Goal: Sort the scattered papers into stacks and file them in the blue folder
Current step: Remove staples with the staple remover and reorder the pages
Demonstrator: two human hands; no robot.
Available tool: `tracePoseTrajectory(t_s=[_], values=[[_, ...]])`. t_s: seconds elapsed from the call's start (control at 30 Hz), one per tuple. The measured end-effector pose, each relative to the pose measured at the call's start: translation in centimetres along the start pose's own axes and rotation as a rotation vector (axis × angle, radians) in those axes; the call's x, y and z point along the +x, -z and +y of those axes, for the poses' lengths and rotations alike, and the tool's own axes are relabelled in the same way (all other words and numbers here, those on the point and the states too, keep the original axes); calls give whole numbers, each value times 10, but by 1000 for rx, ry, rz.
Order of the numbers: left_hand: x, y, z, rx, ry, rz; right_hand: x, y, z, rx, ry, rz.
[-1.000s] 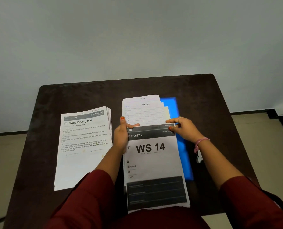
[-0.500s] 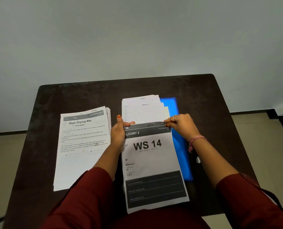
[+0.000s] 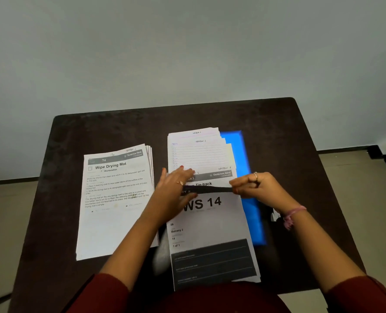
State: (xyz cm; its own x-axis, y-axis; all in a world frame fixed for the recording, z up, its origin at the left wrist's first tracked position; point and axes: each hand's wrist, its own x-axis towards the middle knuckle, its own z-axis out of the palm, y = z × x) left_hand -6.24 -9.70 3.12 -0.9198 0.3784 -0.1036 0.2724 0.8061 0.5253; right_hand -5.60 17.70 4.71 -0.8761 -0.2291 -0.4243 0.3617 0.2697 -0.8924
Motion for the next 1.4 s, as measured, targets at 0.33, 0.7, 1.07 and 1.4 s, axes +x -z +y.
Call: tracePoseTrajectory(t_s=[0.33, 0.7, 1.07, 1.4], values=[[-11, -9, 10, 343, -229, -25, 34, 17, -5, -78, -46, 7], [-18, -7, 13, 192, -279, 324, 96, 9, -10, -995, -33, -24], [-14, -17, 17, 89, -252, 296, 83, 7, -15, -957, 72, 59], [-9, -11, 13, 4, -184, 178, 25, 11, -32, -316, -50, -371]])
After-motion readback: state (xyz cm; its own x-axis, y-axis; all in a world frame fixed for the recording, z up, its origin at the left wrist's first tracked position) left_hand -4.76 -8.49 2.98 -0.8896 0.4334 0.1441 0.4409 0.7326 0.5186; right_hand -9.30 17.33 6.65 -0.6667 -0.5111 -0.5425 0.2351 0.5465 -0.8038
